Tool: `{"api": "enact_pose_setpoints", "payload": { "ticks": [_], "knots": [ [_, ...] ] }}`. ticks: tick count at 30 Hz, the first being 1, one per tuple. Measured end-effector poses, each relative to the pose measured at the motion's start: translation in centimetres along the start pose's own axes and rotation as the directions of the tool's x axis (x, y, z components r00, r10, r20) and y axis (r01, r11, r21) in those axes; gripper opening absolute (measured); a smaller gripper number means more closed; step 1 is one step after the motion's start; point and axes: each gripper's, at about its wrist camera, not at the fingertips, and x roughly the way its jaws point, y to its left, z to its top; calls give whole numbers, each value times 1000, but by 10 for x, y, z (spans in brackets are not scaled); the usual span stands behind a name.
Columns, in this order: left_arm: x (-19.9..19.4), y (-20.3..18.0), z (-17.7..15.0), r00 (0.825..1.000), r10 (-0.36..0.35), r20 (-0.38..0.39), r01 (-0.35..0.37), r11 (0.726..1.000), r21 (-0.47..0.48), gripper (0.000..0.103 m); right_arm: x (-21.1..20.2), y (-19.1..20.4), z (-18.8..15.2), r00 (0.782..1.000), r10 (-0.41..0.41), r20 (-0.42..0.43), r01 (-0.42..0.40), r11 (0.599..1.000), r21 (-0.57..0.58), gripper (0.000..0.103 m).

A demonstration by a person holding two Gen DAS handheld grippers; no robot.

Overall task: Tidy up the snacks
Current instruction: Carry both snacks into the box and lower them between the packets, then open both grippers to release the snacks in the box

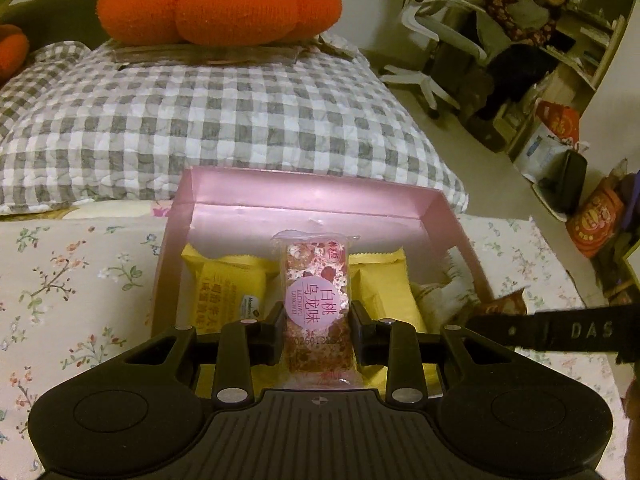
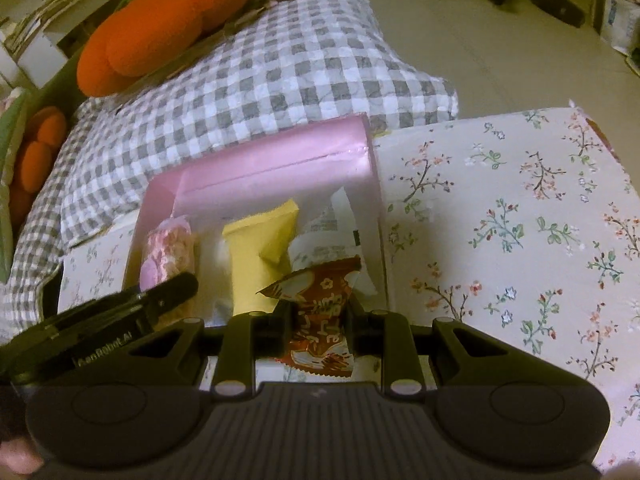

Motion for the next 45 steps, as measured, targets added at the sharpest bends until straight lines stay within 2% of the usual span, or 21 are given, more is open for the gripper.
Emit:
{"api": "enact_pose_setpoints", "payload": {
  "ticks": [9, 13, 16, 26, 30, 34, 37, 41, 45],
  "knots": [
    [4, 4, -3, 1000, 16, 18, -17, 1000, 15, 30, 7, 3, -1, 999, -42, 30, 44, 998, -40, 24],
    [-1, 3, -1, 1000, 17, 26, -18, 999, 33, 33, 3, 3, 0, 997, -53, 48, 55, 997, -48, 32],
    [-7, 7, 1, 999, 27, 30, -27, 999, 20, 38, -2, 2, 0, 996, -64, 68, 68, 996, -50, 36],
    [-41, 22, 7, 998, 53, 46, -52, 999, -7, 38, -20, -2, -4, 995, -44, 88, 45, 999, -12, 36],
    [-61, 25, 5, 997, 75, 28, -75, 997, 1, 38, -27, 3, -11, 997, -31, 65, 32, 999, -10, 38],
    [-80, 28, -5, 995, 103, -15, -103, 995, 4, 39, -33, 11, -23, 998, -48, 31, 49, 998, -40, 47],
    [-95, 32, -15, 993, 111, -38, -111, 994, -5, 45, -37, 17, -31, 998, -57, 0, 57, 996, -64, 50],
    [-109, 34, -30, 992, 112, -66, -113, 993, -16, 47, -47, 27, -42, 998, -61, -19, 60, 995, -84, 53],
    [-119, 32, -45, 990, 103, -97, -107, 994, -32, 56, -59, 35, -52, 997, -61, -49, 57, 994, -93, 58]
  ]
}}
